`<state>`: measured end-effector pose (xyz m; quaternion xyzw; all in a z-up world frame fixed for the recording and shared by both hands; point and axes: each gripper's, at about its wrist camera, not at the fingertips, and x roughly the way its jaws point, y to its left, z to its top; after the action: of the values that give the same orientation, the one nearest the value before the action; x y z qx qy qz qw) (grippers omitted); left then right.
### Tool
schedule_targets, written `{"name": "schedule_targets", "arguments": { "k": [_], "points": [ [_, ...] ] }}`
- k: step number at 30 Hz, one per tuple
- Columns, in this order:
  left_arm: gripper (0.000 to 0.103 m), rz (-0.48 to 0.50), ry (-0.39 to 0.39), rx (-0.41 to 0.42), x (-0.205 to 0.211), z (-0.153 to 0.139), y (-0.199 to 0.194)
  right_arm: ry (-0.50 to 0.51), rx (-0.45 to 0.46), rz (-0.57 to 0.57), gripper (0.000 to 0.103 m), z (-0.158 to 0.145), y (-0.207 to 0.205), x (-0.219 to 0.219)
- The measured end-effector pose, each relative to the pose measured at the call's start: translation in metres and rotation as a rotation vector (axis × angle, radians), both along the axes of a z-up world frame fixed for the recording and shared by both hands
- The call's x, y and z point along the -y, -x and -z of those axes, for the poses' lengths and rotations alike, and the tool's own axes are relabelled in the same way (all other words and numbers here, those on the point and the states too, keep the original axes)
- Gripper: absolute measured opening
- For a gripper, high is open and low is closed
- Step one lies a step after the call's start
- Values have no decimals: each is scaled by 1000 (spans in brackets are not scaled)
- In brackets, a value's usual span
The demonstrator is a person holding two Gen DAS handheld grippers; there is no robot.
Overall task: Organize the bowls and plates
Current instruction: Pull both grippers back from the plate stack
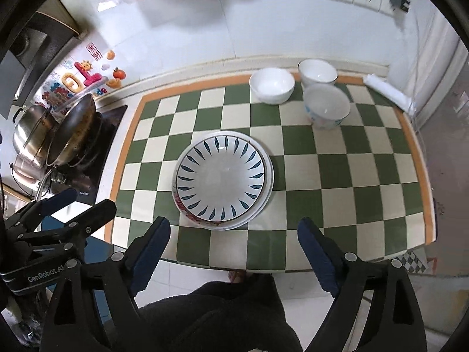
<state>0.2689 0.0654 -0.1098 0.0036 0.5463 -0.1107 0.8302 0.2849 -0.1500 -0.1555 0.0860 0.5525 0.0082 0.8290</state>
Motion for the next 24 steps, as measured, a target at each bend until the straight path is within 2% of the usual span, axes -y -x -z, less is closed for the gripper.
{"name": "schedule_targets", "arguments": {
  "k": [3, 7, 15, 19, 24],
  "points": [
    [94, 6, 1, 20, -2, -8, 7, 2, 18, 13, 92, -15, 14, -4],
    [94, 22, 19, 8, -4, -9, 11, 5, 28, 28, 93, -24, 24, -7],
    [94, 42, 46, 21, 4, -10, 4, -47, 8, 53, 94, -19, 20, 2],
    [94, 19, 55, 20, 14, -4, -19, -122, -3, 55, 94, -9, 2, 21],
    [94, -22, 38, 6, 39, 13, -73, -205, -8, 60, 94, 10, -46, 60]
  ]
}}
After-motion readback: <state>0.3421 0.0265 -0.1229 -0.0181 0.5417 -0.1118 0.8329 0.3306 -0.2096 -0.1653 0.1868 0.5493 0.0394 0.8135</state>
